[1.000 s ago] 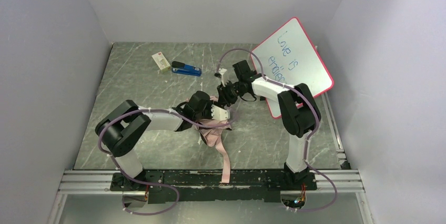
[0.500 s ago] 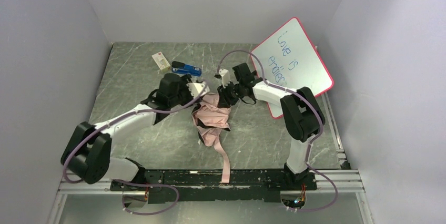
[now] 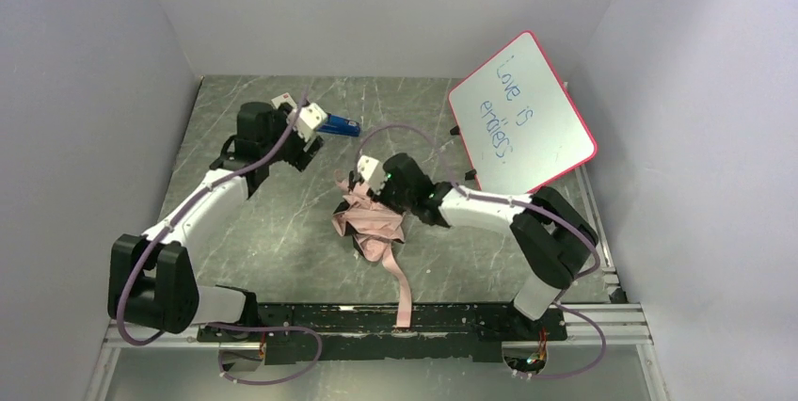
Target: Put away the umbrella
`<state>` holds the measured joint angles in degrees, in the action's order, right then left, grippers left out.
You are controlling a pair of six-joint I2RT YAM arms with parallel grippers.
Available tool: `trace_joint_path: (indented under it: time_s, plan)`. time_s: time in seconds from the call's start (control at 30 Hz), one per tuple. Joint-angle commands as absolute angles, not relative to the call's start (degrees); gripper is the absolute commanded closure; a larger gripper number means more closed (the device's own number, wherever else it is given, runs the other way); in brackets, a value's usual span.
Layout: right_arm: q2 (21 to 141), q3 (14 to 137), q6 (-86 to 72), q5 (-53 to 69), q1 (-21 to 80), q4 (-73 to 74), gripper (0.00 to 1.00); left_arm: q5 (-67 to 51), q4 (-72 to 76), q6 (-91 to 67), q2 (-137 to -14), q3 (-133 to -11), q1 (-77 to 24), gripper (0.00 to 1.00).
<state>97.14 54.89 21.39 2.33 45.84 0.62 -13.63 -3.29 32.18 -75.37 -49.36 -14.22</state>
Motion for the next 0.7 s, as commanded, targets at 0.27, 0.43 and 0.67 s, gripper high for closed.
trace_joint_path:
  time_s: [0.27, 0.43, 0.67]
  plan:
    - [98.79, 44.09, 30.97, -32.37, 65.75, -3.79, 0.87, -42.85, -14.49, 31.59, -83.33, -67.08, -10.75, 0.12]
    - [100.95, 42.6, 32.87, -37.61, 70.41, -5.81, 0.87, -43.71, -22.41, 46.02, -84.18, -66.39, -16.95, 0.09]
    - [102.77, 41.56, 35.03, -41.47, 74.65, -7.59, 0.87, -43.72, -29.87, 54.83, -91.58, -69.66, -22.66, 0.09]
